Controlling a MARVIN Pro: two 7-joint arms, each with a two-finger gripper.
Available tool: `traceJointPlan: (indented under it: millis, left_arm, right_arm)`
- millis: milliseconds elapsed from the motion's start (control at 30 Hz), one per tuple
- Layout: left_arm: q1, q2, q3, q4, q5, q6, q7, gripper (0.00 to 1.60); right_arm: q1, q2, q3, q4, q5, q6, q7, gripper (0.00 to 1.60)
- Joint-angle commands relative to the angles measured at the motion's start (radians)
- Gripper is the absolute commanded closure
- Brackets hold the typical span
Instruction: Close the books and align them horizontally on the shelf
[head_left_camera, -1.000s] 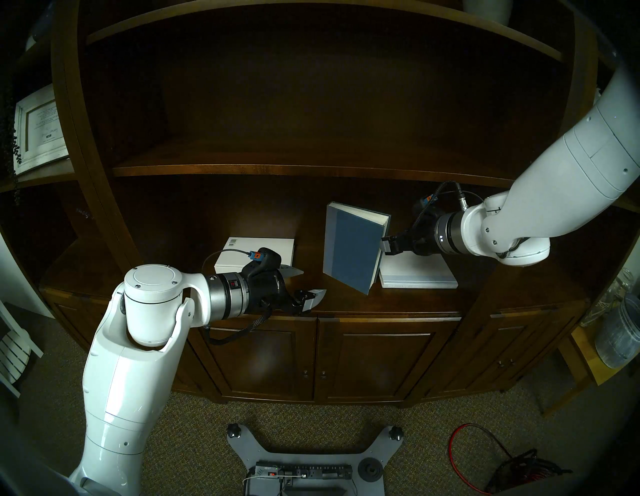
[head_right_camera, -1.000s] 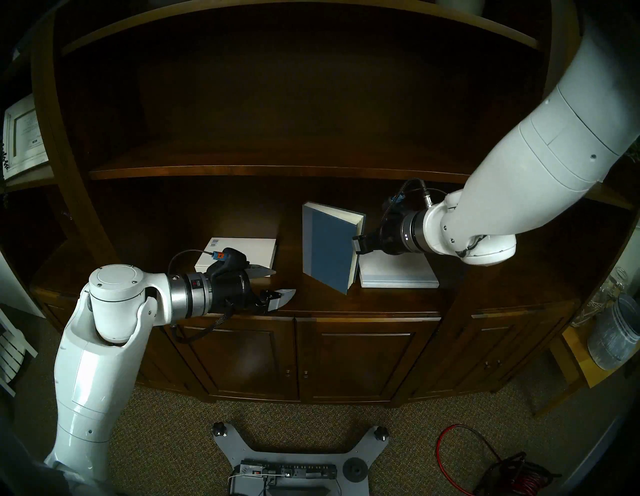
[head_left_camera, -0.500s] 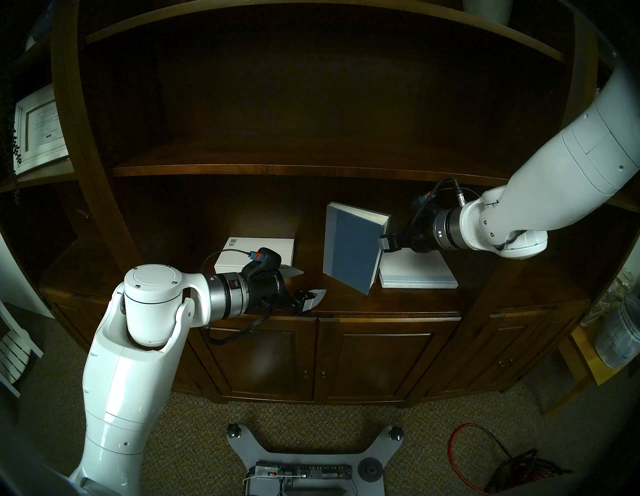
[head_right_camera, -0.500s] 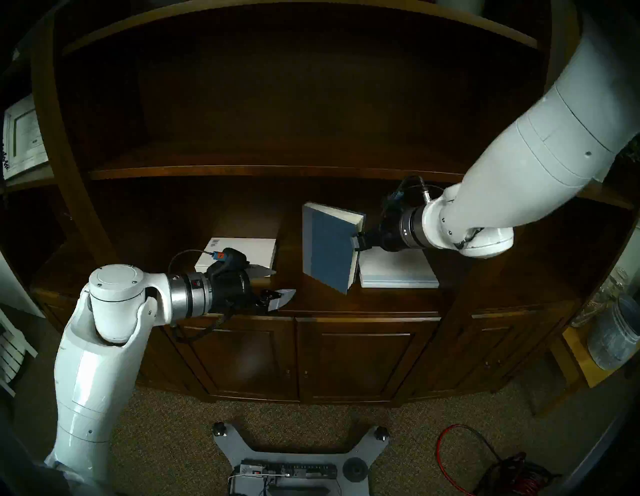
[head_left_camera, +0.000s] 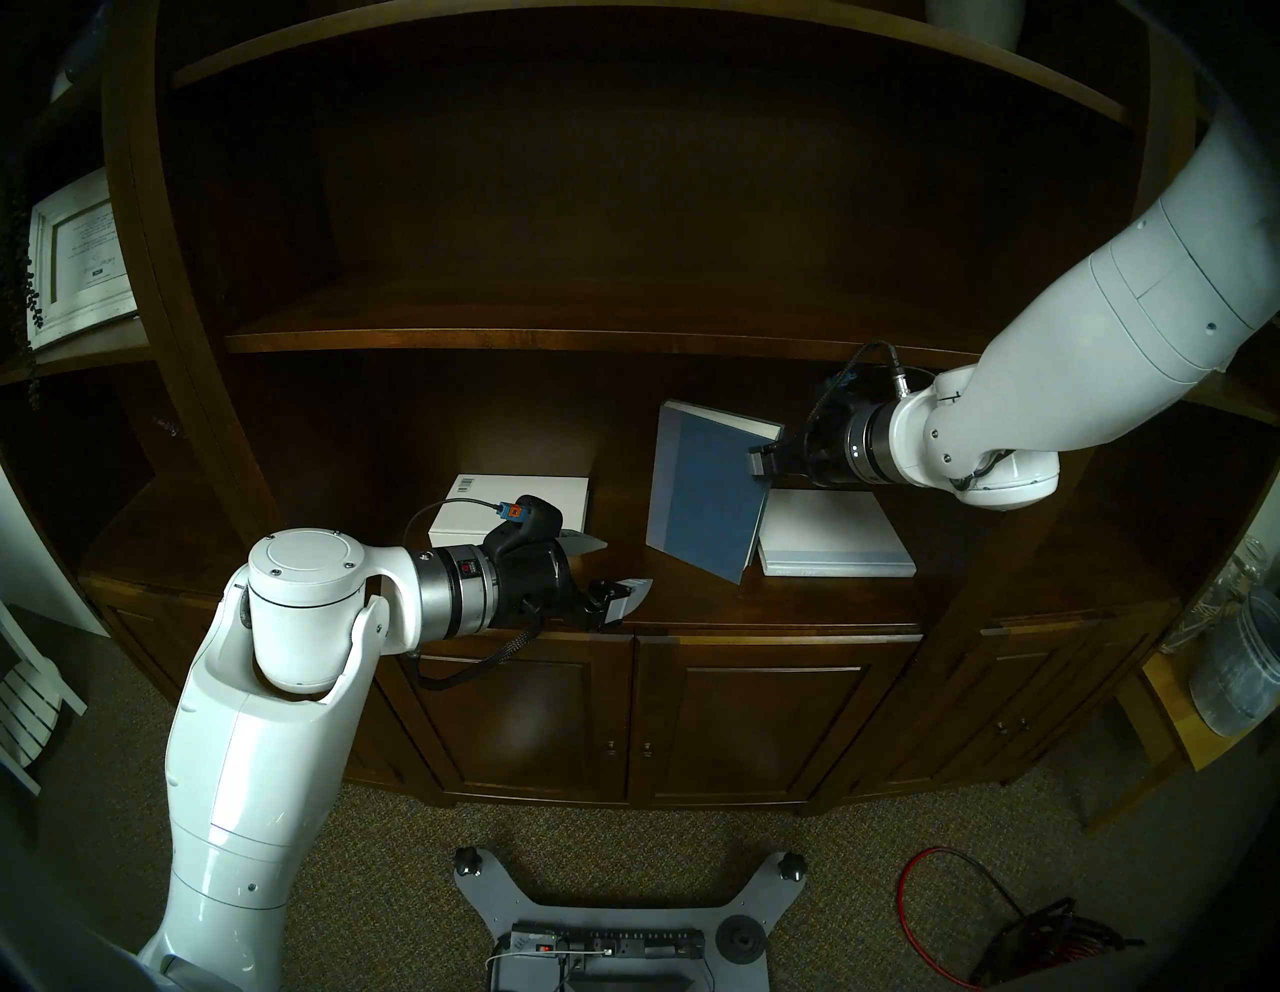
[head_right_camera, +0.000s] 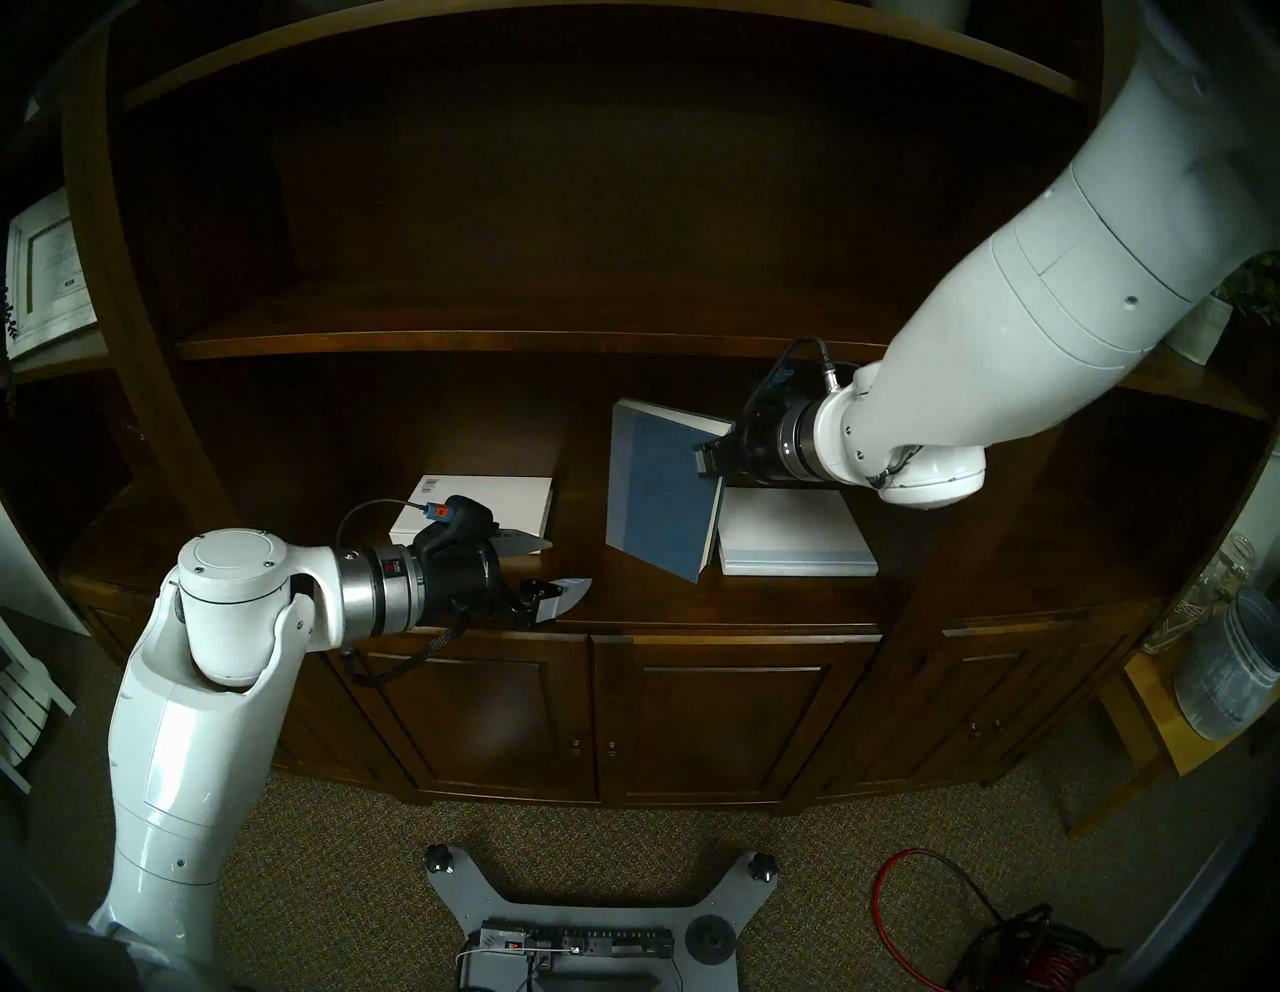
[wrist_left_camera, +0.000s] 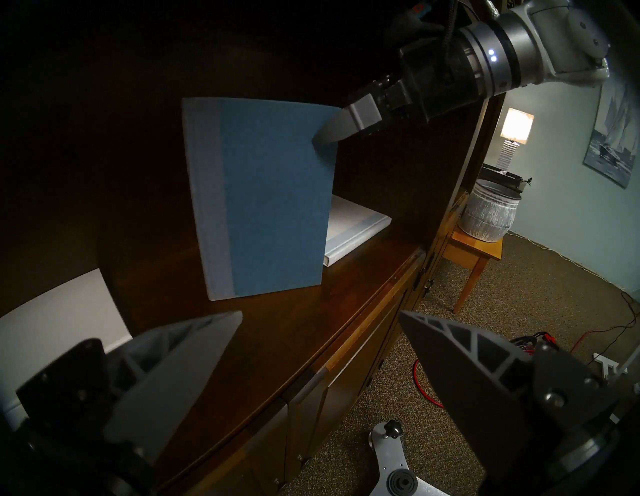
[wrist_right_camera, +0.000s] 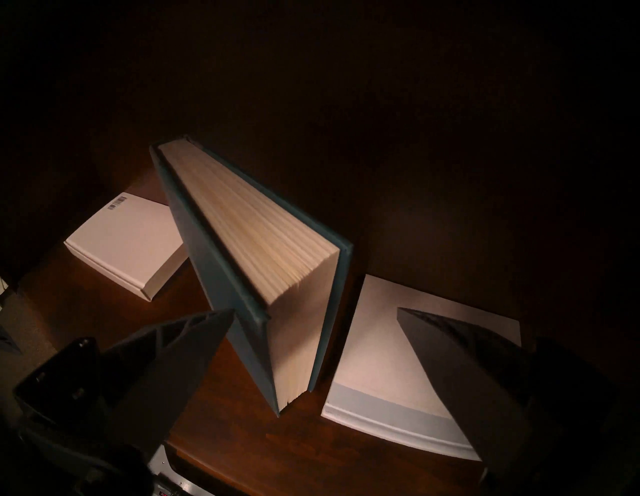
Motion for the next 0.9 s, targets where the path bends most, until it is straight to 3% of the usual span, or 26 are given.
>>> traceJointPlan:
  millis: [0, 400, 867]
  left_arm:
    - [-0.021, -0.001, -0.002, -0.021, -0.001, -0.002, 0.0, 0.0]
    - [-0.021, -0.001, -0.002, -0.021, -0.001, -0.002, 0.0, 0.0]
    - [-0.021, -0.001, -0.002, -0.021, -0.001, -0.002, 0.0, 0.0]
  right_arm:
    - [-0.044, -0.031, 0.016, 0.074, 0.026, -0.034, -0.071, 0.0]
    - [-0.081, -0.035, 0.011, 0.093, 0.018, -0.049, -0.069, 0.0]
    - [-0.018, 0.005, -0.025, -0.017, -0.032, -0.006, 0.056, 0.0]
